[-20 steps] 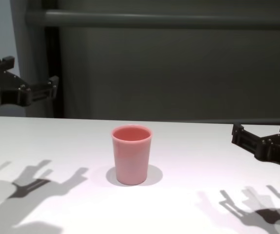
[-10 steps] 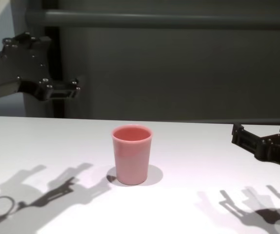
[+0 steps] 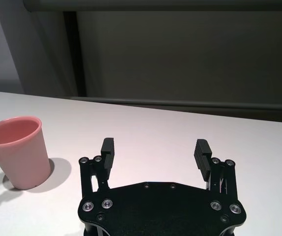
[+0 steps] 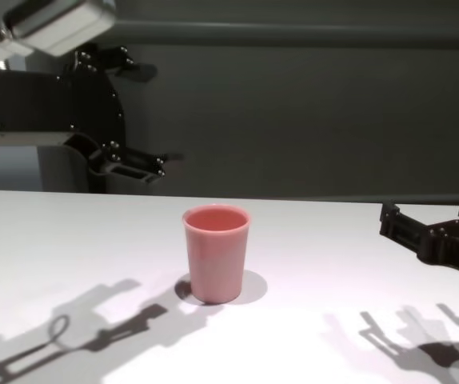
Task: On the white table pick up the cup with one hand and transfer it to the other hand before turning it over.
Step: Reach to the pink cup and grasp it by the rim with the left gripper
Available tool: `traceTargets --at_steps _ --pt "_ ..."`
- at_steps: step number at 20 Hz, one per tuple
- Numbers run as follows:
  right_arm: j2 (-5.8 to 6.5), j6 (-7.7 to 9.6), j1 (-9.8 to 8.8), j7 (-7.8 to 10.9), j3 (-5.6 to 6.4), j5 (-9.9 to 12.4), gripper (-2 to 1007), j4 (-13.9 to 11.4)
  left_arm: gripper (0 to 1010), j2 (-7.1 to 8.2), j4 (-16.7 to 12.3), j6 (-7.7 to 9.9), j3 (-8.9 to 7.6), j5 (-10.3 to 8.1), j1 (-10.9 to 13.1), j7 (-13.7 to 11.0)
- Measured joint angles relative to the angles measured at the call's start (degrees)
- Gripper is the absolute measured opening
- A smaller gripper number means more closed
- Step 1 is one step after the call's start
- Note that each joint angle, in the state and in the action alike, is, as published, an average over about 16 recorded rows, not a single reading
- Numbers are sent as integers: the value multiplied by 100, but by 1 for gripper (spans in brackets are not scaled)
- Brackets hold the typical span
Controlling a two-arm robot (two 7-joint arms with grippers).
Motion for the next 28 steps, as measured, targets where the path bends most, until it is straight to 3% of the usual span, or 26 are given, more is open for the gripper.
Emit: traceTargets --at_steps 7,16,28 --pt "0 0 0 0 0 0 1002 0 1003 321 -20 -20 576 690 -573 -392" --pt "0 0 0 0 0 0 1002 0 1003 571 40 -115 1265 1611 -1145 -724" --pt "0 0 0 0 0 0 1002 0 1003 719 333 -492 2043 2462 -1655 -1023"
